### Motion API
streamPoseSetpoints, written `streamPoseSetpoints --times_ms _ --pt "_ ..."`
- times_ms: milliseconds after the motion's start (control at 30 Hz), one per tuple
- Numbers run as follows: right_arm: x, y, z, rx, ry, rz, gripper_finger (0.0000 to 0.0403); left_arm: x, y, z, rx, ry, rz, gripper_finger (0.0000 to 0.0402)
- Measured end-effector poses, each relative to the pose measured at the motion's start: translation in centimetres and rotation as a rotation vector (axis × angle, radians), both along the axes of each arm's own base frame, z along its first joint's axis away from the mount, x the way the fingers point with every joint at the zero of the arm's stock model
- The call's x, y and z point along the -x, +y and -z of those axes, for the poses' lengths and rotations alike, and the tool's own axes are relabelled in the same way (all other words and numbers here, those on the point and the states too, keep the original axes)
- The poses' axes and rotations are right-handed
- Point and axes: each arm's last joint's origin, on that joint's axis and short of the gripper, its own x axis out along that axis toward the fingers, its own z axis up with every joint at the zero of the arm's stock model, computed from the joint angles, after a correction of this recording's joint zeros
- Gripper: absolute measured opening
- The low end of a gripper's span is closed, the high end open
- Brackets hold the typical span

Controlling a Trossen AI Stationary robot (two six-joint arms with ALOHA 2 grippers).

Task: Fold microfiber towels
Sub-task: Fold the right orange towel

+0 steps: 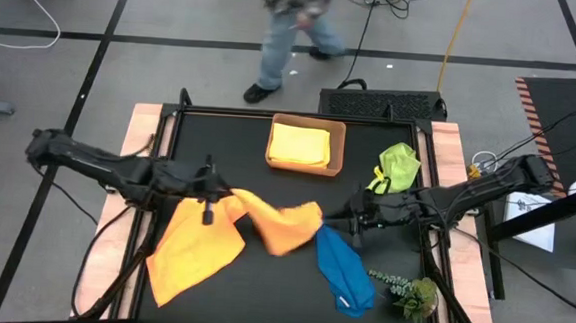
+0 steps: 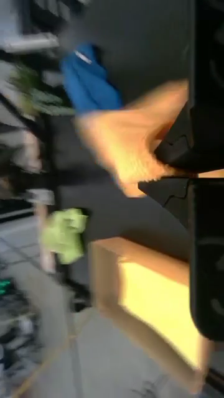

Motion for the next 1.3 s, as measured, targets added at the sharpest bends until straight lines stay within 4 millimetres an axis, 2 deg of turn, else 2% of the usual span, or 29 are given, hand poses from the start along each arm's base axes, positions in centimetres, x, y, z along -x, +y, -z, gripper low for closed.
streamPoseSetpoints --times_ms 200,467,767,933,1100,1200,1300 --pt "-0.6 0.8 3.3 -0.046 0.142 -0.070 0.0120 2.3 -0.5 -1.9 -0.011 -0.116 0.069 0.0001" --pt "-1.5 1.4 8.3 -0.112 0.428 -0.090 0.0103 2.4 -1.0 -2.2 -0.018 -0.146 0.100 0.0001" --pt "-0.1 -1.1 11.8 -0.124 0.812 0.133 0.0078 2.3 -1.0 -2.1 -0.023 -0.137 0.101 0.0001" --pt "0.3 -2.8 12.2 -0.114 0.898 0.236 0.0064 2.3 -1.0 -2.1 -0.022 -0.135 0.101 0.0001" --pt "0.9 -4.2 11.6 -0.070 0.886 0.340 0.0047 2.1 -1.0 -2.0 -0.023 -0.128 0.101 0.0002" --pt "0.7 -4.2 10.2 -0.067 0.771 0.307 0.0039 2.0 -1.1 -1.8 -0.025 -0.120 0.101 0.0002" --pt "-0.1 -3.2 8.1 -0.086 0.582 0.175 0.0036 1.8 -1.1 -1.7 -0.027 -0.111 0.102 0.0002"
